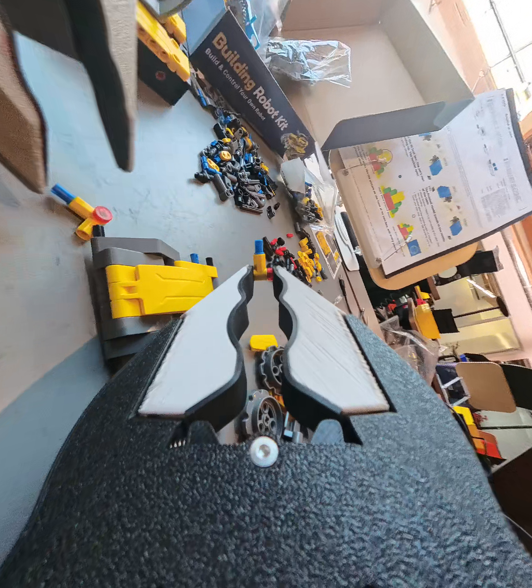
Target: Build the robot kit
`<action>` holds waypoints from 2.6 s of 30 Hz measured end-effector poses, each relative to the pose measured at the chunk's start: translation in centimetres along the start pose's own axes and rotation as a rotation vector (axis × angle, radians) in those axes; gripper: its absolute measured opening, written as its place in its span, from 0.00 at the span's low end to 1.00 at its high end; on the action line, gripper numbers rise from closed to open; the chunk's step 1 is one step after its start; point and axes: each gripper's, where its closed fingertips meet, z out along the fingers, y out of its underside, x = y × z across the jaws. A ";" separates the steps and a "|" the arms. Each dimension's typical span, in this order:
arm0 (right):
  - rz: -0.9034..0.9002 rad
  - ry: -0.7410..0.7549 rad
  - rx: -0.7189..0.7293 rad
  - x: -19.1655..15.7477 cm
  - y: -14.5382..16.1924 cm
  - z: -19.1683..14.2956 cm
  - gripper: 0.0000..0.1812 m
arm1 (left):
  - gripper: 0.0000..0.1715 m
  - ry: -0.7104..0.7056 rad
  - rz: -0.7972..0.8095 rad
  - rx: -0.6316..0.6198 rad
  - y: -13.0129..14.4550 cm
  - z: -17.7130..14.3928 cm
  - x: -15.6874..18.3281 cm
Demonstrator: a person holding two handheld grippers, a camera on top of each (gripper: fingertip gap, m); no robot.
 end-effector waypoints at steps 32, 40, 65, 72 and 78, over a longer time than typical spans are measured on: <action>-0.172 0.063 0.040 -0.7 -1.2 -1.1 0.06 | 0.05 0.296 -0.001 0.031 -6.2 3.1 -1.7; 0.016 -0.078 0.191 -0.8 -2.7 -3.3 0.07 | 0.02 0.499 -0.050 0.114 -6.9 2.0 0.1; 0.368 -0.210 0.116 -3.0 -0.2 -11.3 0.06 | 0.50 0.336 0.211 -0.164 -3.3 4.2 3.3; 0.405 -0.215 0.169 -3.5 -1.3 -13.2 0.06 | 0.60 0.312 0.333 -0.289 -2.1 4.5 2.9; 0.406 -0.217 0.196 -4.4 -2.1 -14.2 0.06 | 0.65 0.257 0.356 -0.305 -0.9 3.4 5.0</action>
